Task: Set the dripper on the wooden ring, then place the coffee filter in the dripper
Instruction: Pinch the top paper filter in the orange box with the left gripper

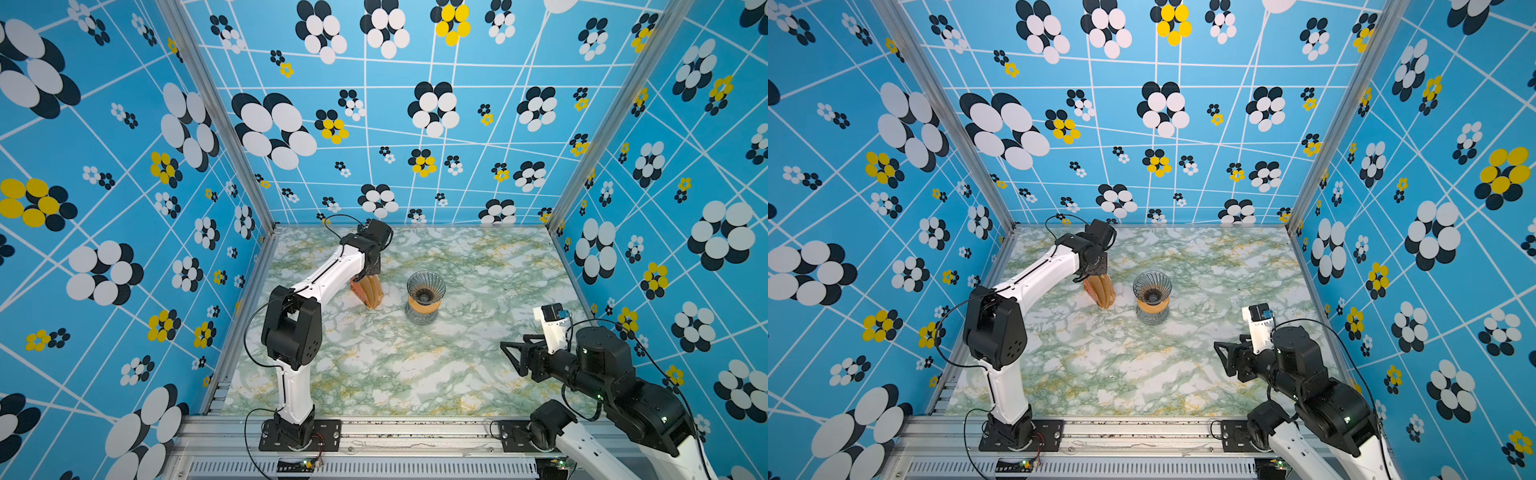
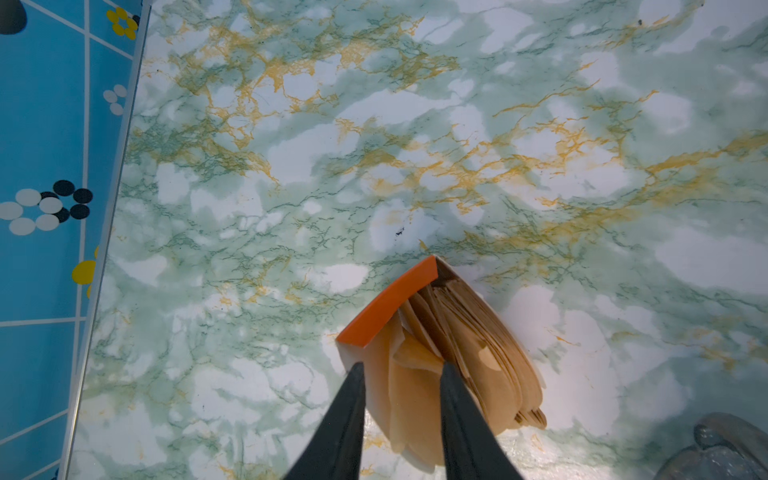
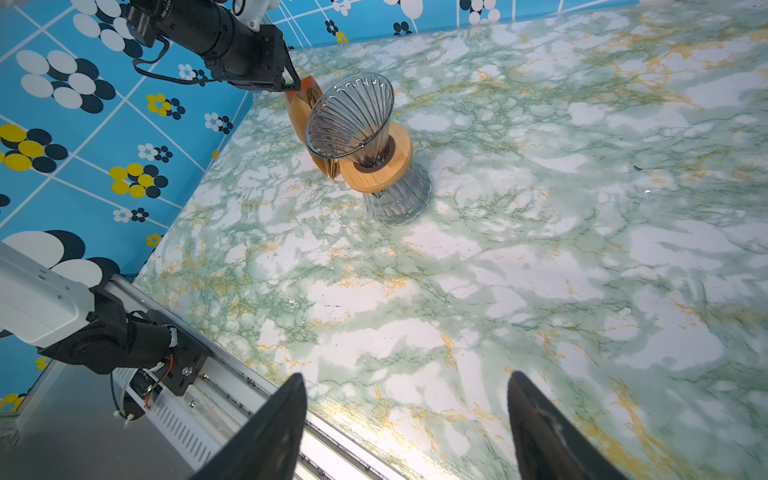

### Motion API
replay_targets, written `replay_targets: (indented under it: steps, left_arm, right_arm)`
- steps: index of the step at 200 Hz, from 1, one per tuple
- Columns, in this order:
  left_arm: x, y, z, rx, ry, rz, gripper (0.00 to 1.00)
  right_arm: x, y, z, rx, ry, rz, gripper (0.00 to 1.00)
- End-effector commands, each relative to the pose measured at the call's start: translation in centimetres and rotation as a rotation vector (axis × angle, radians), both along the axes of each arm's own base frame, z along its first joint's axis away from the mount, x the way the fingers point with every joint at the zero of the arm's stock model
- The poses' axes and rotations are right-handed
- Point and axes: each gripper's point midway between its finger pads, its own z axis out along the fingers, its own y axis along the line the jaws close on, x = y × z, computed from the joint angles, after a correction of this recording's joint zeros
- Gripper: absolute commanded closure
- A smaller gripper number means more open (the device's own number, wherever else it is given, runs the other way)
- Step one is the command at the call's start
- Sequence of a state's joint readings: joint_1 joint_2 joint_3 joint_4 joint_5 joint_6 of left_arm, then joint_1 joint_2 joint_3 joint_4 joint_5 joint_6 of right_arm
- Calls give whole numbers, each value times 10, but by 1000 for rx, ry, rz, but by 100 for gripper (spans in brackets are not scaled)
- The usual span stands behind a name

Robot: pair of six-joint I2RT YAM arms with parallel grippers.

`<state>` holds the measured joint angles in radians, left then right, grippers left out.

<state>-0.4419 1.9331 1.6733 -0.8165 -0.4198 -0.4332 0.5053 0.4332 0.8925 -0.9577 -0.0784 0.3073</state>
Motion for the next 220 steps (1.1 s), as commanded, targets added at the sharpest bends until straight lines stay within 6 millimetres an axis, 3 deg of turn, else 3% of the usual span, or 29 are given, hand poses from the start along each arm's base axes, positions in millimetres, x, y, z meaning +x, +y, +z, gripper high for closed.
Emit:
replay_targets:
  steps: [1,51,220]
  left_arm:
    - [1,1,-4,41,21,-3,69]
    - [1,-2,-10,42,33,-12,77]
    - [-5,3,-13,110,58,-12,87]
  right_arm:
    - [3,-4,0,5,-10,-29,23]
    - [3,-4,-1,3,-9,-32,23]
    - [4,-4,-1,1,-7,-32,22]
